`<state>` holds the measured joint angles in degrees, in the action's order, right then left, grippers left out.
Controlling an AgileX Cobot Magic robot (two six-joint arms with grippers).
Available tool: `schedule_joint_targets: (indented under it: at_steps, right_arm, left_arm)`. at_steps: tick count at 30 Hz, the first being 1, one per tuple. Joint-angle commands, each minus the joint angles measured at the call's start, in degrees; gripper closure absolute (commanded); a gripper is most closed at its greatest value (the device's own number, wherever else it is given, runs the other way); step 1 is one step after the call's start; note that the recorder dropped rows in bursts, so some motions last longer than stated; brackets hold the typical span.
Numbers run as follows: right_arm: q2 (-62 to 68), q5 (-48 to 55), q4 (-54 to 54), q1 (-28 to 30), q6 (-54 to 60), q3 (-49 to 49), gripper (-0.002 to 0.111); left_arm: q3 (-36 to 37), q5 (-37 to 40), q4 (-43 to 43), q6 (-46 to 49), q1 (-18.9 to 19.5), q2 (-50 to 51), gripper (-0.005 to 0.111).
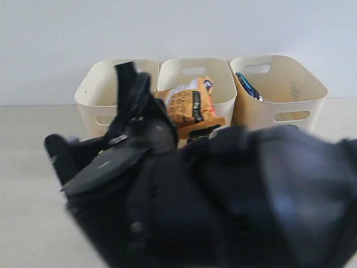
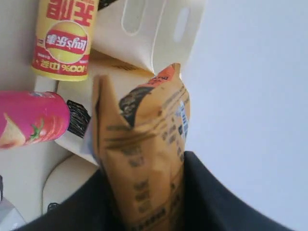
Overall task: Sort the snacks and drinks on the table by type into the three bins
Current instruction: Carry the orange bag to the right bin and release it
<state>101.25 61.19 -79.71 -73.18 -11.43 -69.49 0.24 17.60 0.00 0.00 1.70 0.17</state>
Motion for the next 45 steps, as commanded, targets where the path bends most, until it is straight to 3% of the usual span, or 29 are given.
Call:
schedule_joint_targets:
  at_steps: [1, 12, 16, 20, 23, 27, 34, 39, 43, 45]
  right_arm:
    - [-9.2, -5.4, -6.0, 6.5, -10.8, 7.1, 0.109]
    - [-18.5, -31.6, -11.5, 31.7, -36.0, 12.9, 0.109]
    - [-18.5, -40.0, -20.2, 41.1, -54.5, 12.9, 0.109]
    - [-17.5, -45.3, -20.2, 50.4, -56.5, 10.3, 0.109]
    - [-14.9, -52.7, -20.2, 56.2, -67.4, 6.4, 0.109]
    - [-6.9, -51.1, -20.2, 58.4, -74.2, -0.6, 0.109]
    - [8.8, -48.9, -20.2, 58.9, -76.3, -15.6, 0.109]
    - [14.4, -45.8, -20.2, 58.9, -76.5, -18.6, 0.107]
    - [16.4, -46.6, -20.2, 59.6, -77.6, -19.2, 0.079]
    - [16.7, -45.9, -20.2, 60.1, -80.5, -19.2, 0.056]
  left_arm:
    - [-0.2, -0.8, -0.4, -0.5, 0.0, -0.2, 0.102]
    - [-0.2, -0.8, -0.4, -0.5, 0.0, -0.2, 0.102]
    - [-0.2, -0.8, -0.4, -0.5, 0.0, -0.2, 0.102]
    - [-0.2, -0.8, -0.4, -0.5, 0.0, -0.2, 0.102]
    - [-0.2, -0.8, -0.4, -0.5, 0.0, -0.2, 0.102]
    - [-0.2, -0.8, -0.4, -0.5, 0.0, -0.2, 0.102]
    - [-0.2, -0.8, -0.4, -0.5, 0.0, -0.2, 0.102]
    - [-0.2, -0.8, -0.4, -0.5, 0.0, -0.2, 0.102]
    - [-0.2, -0.8, -0.4, -0.5, 0.0, -0.2, 0.102]
    - [-0.2, -0.8, -0.4, -0.5, 0.0, -0.2, 0.102]
